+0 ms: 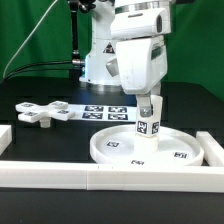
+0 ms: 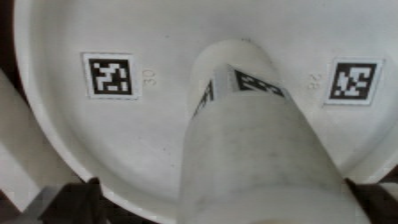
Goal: Assemble round table
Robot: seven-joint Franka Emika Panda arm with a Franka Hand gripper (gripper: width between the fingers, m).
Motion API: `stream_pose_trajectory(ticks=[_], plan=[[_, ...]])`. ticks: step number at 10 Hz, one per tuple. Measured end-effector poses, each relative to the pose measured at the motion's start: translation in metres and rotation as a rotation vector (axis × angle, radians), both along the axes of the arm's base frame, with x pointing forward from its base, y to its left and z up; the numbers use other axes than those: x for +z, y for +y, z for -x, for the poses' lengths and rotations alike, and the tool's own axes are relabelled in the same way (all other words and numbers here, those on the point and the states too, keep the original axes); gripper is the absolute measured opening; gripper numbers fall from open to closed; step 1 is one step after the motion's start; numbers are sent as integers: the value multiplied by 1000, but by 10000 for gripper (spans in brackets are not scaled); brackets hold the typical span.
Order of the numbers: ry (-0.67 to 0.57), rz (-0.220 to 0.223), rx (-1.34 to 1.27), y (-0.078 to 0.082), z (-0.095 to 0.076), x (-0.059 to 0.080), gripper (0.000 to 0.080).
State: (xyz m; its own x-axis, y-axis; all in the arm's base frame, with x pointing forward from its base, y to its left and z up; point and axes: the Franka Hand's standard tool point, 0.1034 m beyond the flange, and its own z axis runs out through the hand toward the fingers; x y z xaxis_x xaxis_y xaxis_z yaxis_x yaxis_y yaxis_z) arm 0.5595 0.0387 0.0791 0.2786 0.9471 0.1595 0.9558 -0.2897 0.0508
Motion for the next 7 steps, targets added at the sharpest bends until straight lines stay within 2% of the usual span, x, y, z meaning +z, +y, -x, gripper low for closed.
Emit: stream_pose_trajectory(ticks=[5, 6, 7], plan=[[-45, 35, 223, -4, 0, -3, 649], [-44, 35, 223, -4, 0, -3, 549], [-40, 34, 219, -4, 1, -4, 403]])
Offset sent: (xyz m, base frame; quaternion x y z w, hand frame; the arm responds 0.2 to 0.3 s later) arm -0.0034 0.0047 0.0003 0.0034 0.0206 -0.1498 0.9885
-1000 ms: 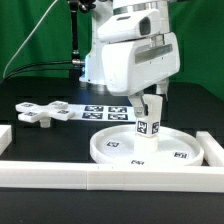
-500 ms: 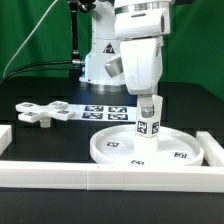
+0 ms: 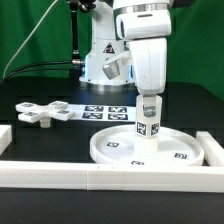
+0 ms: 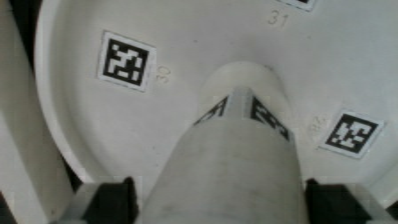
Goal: Assemble round table
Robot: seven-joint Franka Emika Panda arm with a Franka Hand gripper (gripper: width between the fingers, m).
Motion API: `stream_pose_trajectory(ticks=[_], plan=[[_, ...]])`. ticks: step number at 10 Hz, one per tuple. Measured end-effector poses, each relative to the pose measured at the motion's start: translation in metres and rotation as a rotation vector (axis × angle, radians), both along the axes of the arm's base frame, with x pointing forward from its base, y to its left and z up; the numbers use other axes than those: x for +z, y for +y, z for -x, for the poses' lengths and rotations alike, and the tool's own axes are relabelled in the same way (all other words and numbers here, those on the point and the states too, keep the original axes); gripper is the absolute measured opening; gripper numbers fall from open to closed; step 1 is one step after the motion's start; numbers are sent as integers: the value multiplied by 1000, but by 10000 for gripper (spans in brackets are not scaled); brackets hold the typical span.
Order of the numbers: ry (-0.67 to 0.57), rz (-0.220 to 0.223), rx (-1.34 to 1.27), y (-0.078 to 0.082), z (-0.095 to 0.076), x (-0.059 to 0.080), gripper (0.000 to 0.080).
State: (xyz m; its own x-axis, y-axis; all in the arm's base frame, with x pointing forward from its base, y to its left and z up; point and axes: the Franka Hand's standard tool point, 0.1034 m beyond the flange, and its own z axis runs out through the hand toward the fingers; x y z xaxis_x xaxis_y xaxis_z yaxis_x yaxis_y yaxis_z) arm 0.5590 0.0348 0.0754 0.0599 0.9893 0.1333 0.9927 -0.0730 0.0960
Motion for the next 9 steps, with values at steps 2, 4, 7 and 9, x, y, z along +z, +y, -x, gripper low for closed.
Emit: stream_pose_trajectory(ticks=[2, 4, 7, 9], plan=[[0, 0, 0, 0, 0, 0, 406], [2, -2, -19, 0, 0, 0, 406], [17, -14, -129, 0, 0, 0, 406], [33, -28, -256, 0, 0, 0, 406]])
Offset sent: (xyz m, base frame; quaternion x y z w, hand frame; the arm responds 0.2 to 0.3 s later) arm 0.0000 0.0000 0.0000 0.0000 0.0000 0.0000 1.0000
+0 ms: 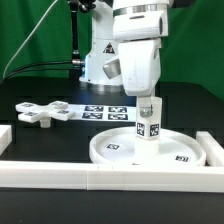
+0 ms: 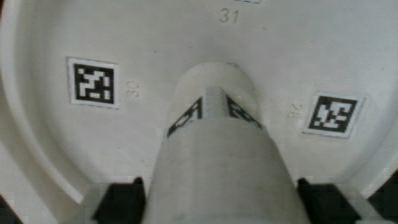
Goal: Assemble round table
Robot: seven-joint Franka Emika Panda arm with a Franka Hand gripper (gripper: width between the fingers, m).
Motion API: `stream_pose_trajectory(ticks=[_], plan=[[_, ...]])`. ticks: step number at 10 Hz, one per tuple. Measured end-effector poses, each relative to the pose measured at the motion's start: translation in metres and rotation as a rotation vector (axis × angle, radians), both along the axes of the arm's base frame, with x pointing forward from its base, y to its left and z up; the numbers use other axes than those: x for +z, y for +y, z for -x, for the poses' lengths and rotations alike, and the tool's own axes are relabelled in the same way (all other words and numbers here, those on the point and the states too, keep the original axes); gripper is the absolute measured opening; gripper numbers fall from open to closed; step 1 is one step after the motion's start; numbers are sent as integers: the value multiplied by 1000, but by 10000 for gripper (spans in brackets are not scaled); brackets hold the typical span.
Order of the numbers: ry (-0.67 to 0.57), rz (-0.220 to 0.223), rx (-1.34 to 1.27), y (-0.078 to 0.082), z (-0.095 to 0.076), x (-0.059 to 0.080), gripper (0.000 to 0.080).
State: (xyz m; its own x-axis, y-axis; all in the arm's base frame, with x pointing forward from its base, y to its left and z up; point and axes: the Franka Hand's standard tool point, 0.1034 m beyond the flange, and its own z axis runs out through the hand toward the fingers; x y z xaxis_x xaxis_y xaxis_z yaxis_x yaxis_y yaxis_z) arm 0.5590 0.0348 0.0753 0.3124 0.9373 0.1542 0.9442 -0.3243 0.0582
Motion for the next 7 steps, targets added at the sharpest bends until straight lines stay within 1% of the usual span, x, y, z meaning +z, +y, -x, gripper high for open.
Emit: stream_pose_trajectory(ticks=[7], plan=[[56, -47, -428, 0, 0, 0, 407]])
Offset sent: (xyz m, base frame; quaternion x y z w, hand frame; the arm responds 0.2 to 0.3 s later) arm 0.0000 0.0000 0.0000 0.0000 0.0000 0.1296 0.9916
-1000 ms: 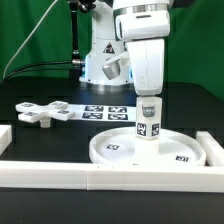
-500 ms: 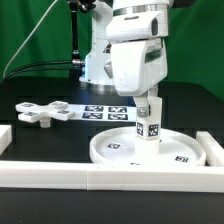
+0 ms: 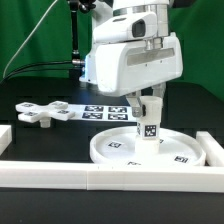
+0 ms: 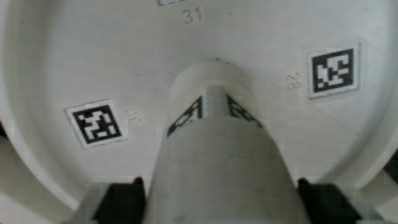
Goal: Assemble round table
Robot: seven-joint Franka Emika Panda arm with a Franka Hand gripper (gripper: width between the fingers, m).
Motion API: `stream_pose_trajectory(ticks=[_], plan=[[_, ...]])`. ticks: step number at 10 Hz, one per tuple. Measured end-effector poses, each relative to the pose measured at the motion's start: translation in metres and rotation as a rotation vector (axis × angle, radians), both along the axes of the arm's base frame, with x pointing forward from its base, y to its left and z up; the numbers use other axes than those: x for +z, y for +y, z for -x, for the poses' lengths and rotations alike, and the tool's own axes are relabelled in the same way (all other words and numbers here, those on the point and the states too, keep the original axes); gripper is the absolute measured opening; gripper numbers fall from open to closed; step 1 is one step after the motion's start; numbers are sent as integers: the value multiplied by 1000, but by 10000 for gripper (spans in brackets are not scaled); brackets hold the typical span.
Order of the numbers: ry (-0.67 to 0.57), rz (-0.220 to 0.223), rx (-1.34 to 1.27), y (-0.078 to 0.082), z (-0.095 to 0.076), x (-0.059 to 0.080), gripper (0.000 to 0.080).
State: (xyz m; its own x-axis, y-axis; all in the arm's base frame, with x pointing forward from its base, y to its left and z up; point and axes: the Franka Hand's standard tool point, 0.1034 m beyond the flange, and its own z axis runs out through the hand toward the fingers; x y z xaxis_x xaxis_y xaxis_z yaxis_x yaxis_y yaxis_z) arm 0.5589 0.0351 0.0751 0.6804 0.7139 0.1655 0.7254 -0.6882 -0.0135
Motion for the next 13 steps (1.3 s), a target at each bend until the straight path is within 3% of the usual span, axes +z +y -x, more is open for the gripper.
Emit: stream_pose_trajectory(ticks=[13], plan=[[105, -106, -769, -5, -1, 0, 407]])
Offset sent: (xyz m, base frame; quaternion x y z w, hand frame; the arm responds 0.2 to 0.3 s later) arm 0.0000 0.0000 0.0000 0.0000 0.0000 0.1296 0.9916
